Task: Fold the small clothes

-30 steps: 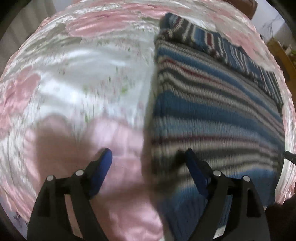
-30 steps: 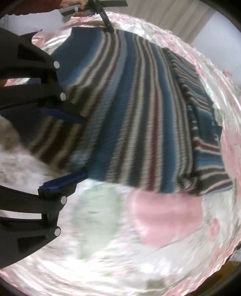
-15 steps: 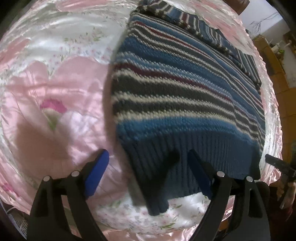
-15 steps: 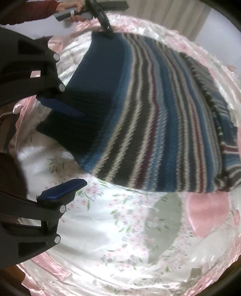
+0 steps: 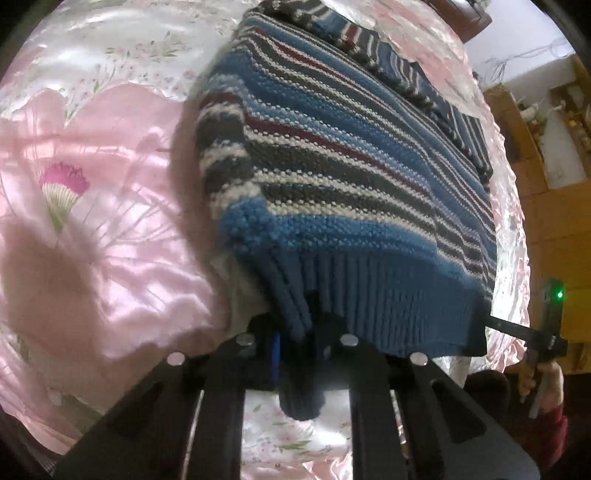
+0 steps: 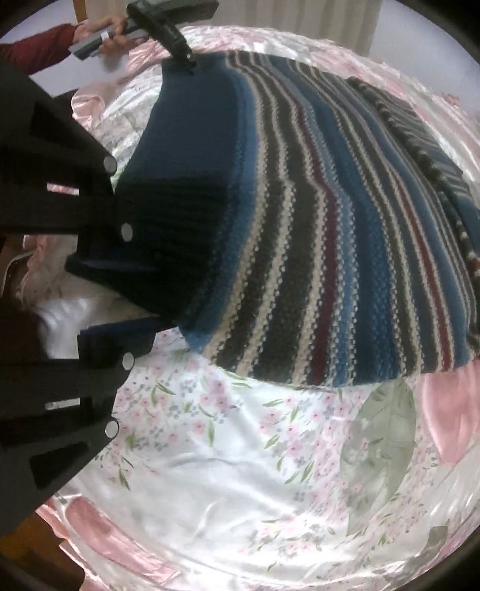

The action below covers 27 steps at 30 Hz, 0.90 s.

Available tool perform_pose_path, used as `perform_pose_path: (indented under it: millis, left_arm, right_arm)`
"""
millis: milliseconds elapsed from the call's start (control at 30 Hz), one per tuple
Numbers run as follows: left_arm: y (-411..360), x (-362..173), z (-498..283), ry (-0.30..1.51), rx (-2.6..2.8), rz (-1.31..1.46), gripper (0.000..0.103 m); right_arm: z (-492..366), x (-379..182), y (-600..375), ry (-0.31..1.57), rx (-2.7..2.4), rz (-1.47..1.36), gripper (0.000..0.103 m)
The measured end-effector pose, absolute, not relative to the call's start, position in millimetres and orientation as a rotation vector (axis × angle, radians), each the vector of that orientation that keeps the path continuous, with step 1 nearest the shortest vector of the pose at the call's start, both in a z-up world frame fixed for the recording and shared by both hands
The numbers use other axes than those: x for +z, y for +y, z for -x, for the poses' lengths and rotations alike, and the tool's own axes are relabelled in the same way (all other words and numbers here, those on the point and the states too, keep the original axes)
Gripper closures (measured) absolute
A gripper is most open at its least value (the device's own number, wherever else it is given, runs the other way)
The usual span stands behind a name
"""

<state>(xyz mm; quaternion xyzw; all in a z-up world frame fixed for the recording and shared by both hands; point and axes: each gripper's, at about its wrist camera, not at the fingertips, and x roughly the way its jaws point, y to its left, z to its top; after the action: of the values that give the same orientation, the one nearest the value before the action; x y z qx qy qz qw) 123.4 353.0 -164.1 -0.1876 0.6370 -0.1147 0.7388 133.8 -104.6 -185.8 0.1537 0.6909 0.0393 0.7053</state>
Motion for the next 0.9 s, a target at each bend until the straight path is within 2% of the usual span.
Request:
perform_pose_path:
  millis: [233, 300, 433, 633, 900]
  left_arm:
    - [351.7, -168.2, -122.9, 1.426, -0.273, 0.427, 0.086]
    - [353.5, -170.1, -122.9, 1.429, -0.274, 0.435, 0.086]
    - [353.2, -170.0, -123.4, 1.428, -0.275, 0.423, 0.086]
    - [343.0, -167.7, -124.9, 1.436, -0.249, 0.372, 0.085]
    - [323.9, -161.5, -124.6, 1.423, -0.157, 0.277, 0.085]
  right_arm:
    - [-123.1, -192.0, -93.8, 1.547, 0.068, -0.378, 0.062]
    - [-120.9, -198.5, -87.0, 1.554, 0.084, -0.353, 0.062]
    - [-119.5, -197.5, -79.8, 1.53, 0.087, -0.301, 0.067]
    - [-105.0, -174.8, -53.1, 1.372, 0.101, -0.018, 0.07]
    - [-83.0, -176.0, -78.6, 1.339, 0.138, -0.165, 0.086]
